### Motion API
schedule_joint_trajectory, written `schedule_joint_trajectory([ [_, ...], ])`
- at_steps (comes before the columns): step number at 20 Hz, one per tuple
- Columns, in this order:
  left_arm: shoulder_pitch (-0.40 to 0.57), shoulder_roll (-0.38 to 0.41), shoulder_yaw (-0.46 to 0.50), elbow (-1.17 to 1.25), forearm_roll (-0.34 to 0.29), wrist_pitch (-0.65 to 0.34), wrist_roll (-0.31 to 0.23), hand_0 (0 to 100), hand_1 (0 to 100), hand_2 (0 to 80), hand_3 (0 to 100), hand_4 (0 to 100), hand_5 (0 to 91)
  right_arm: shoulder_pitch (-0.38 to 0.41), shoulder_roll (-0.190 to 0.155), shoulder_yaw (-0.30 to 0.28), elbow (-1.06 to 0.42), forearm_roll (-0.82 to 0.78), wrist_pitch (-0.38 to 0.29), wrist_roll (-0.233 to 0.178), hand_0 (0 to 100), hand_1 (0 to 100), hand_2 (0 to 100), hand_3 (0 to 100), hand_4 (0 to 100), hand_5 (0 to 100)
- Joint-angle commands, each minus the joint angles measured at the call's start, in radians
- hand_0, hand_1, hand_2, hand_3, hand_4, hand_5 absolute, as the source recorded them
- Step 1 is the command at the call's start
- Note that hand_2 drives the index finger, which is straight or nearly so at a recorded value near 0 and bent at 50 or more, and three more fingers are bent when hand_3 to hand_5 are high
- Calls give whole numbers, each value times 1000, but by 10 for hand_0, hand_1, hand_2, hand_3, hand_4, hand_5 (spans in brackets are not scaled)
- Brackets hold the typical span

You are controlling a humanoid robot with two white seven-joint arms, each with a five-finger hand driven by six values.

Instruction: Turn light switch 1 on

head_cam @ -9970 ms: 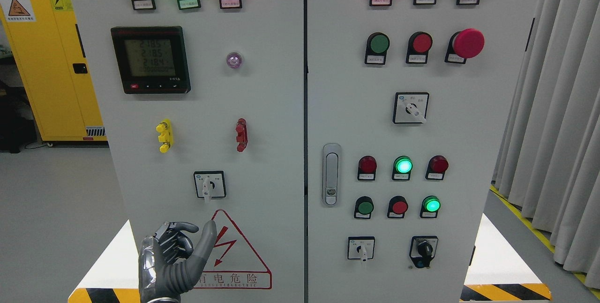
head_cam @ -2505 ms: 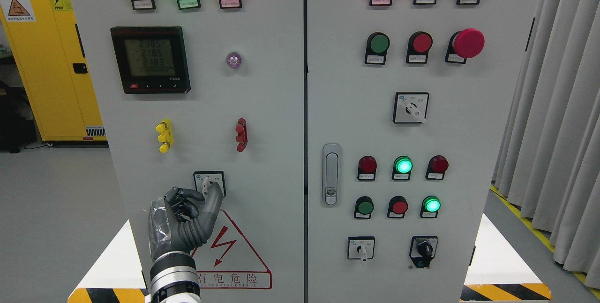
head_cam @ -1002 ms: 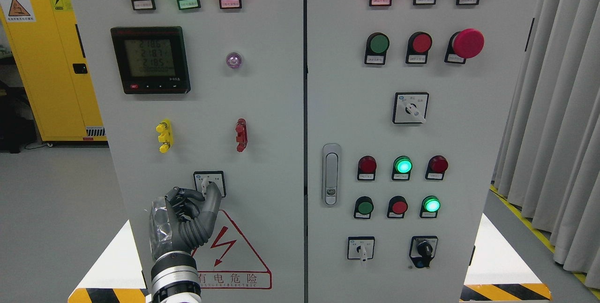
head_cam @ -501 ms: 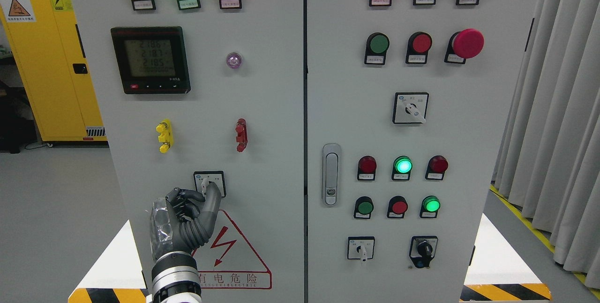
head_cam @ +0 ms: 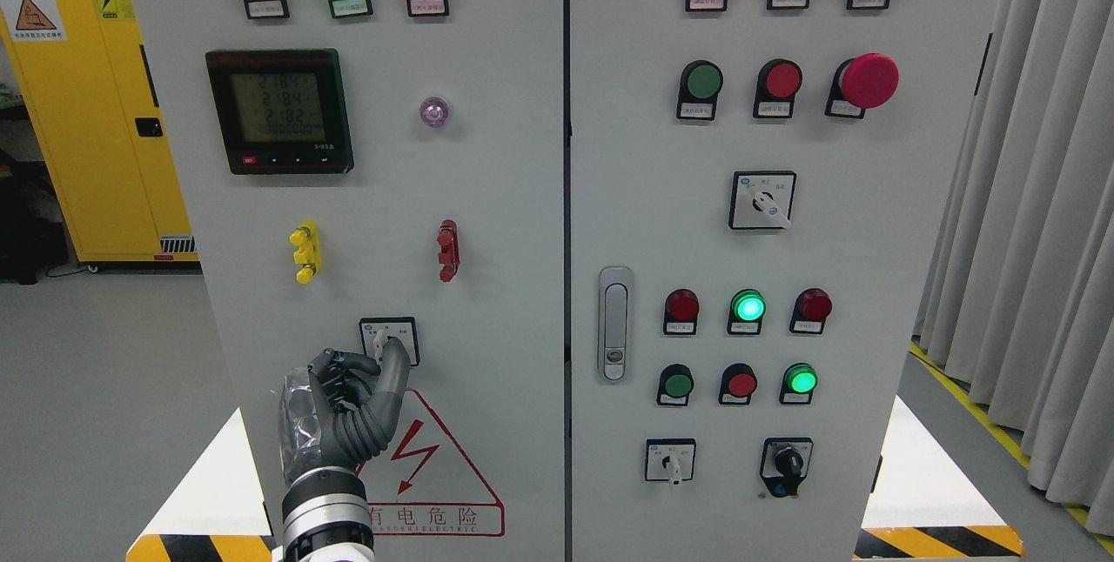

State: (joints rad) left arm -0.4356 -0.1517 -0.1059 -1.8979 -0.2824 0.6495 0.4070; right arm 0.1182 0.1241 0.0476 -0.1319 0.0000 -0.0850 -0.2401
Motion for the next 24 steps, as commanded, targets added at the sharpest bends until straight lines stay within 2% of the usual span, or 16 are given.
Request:
schedule_joint_trajectory([
  [1,0,0,0,0,0,-8,1,666,586,672,996,909,845,0,0,0,0,-29,1,-1,0,500,40,0,0,0],
  [24,-5,0,0,2,12,-10,0,724,573,669,995,909,844,1,0,0,0,-29,1,-1,0,500,40,0,0,0],
])
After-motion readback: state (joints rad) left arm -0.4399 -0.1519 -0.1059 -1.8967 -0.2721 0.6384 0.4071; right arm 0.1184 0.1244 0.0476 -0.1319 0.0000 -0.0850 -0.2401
